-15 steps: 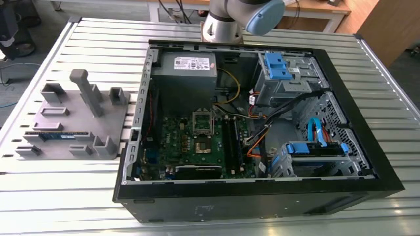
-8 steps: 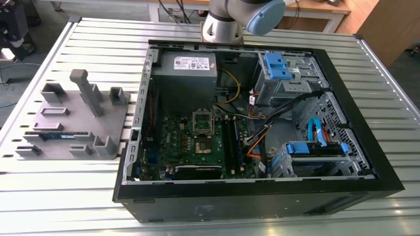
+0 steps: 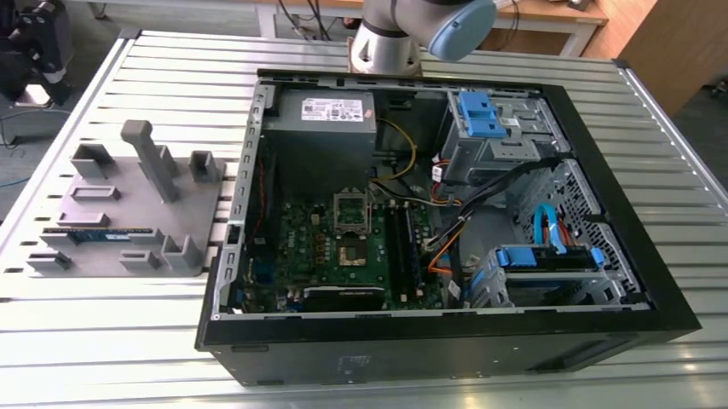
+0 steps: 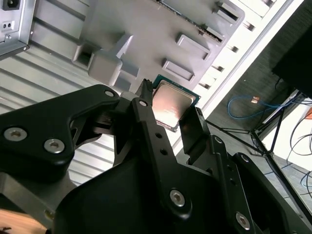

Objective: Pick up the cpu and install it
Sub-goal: 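Pick up the cpu and move it towards the insertion slot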

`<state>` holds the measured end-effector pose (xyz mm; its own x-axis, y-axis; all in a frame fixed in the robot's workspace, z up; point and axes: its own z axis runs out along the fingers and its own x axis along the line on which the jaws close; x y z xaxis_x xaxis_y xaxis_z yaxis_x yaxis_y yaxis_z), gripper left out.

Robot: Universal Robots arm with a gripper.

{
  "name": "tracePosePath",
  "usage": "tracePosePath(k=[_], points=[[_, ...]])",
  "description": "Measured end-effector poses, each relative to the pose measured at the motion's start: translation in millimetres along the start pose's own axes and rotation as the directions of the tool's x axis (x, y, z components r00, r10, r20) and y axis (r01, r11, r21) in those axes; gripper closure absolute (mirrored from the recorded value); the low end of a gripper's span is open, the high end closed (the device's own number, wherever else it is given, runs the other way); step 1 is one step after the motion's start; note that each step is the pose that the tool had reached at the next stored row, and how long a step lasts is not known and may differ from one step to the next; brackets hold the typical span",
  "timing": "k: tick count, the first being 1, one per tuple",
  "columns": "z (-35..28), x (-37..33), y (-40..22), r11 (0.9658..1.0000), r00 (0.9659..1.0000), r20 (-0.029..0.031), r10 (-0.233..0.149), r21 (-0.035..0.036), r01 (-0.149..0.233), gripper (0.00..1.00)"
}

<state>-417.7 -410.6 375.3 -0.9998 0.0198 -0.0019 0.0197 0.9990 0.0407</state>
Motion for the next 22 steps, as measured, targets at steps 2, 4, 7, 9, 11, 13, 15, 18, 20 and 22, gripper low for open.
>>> tracePosePath(k=[2,4,7,9,11,13,15,18,20,22], points=[[0.0,-5.4,0.1,1.0000,1.0000,0.0000,0.000,0.0000,0.000,0.53],[0.1,-10.7,0.2,1.0000,1.0000,0.0001,0.000,0.0000,0.000,0.53],[0.0,-18.7,0.3,1.0000,1.0000,0.0000,0.000,0.0000,0.000,0.53],[0.1,-23.9,0.5,1.0000,1.0000,0.0000,0.000,0.0000,0.000,0.53],[0.1,-29.2,0.6,1.0000,1.0000,0.0001,0.000,-0.0001,0.000,0.53],[0.1,-34.4,0.7,1.0000,1.0000,0.0000,0.000,0.0000,0.000,0.53],[0.1,-40.1,0.8,1.0000,1.0000,0.0001,0.000,0.0000,0.000,0.53],[0.1,-48.1,0.9,1.0000,1.0000,0.0001,0.000,0.0000,0.000,0.53],[0.1,-53.8,1.0,1.0000,1.0000,0.0000,0.000,0.0000,0.000,0.53],[0.2,-59.3,1.2,1.0000,1.0000,0.0001,0.000,-0.0001,0.000,0.53]])
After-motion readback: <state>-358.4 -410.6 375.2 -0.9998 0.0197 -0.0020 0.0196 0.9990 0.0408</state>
